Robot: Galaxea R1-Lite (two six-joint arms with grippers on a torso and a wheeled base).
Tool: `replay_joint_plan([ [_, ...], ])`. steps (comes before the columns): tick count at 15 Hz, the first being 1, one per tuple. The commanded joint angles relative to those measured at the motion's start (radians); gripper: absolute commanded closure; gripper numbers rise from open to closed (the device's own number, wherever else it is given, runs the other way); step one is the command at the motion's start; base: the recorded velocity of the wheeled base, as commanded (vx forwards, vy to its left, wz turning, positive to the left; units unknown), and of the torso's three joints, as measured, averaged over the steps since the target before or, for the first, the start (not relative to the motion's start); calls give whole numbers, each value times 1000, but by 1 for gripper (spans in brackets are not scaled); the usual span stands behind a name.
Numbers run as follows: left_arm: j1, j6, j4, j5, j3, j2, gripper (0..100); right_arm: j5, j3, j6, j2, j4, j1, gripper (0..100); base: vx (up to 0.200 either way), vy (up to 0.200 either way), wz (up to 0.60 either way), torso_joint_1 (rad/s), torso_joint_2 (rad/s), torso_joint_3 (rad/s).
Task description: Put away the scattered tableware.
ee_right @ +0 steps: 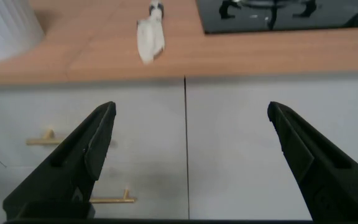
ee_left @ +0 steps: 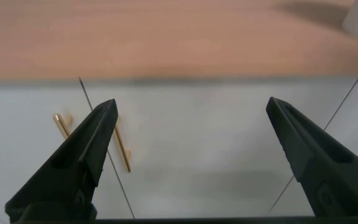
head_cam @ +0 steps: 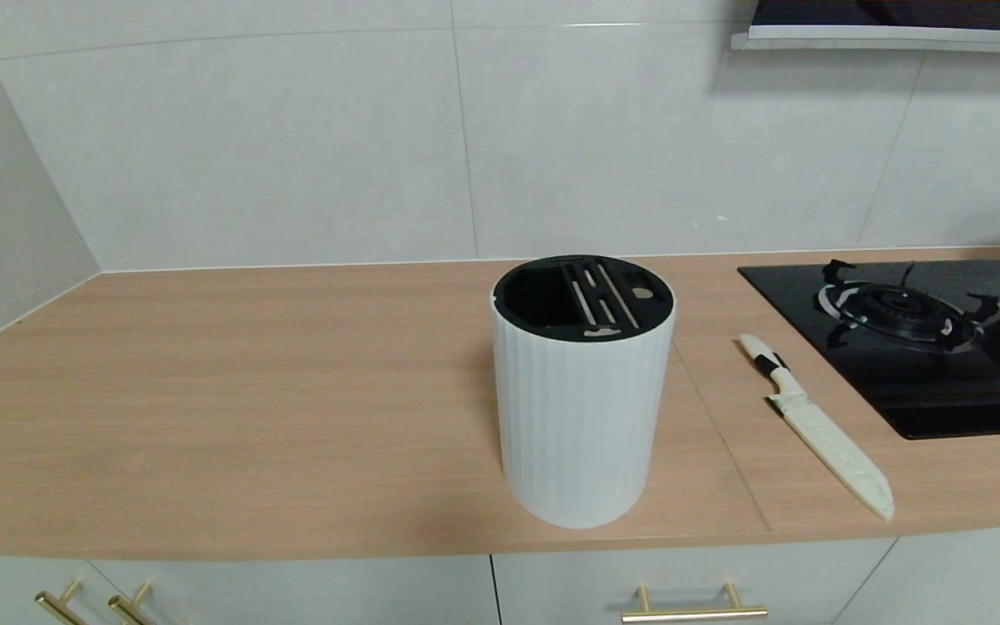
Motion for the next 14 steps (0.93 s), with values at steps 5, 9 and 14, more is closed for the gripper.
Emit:
replay_joint_plan([
  [5, 0, 0, 1, 1, 0, 0, 0, 0, 0, 0, 1, -1, 1, 0, 0, 0, 0, 232, -526, -289],
  [9, 0, 0, 1, 1, 0, 0, 0, 0, 0, 0, 1, -1, 1, 0, 0, 0, 0, 253, -552, -300],
  [14, 0, -1, 1, 1, 0, 0, 0, 0, 0, 0, 1, -1, 1, 0, 0, 0, 0, 276, -591, -315],
])
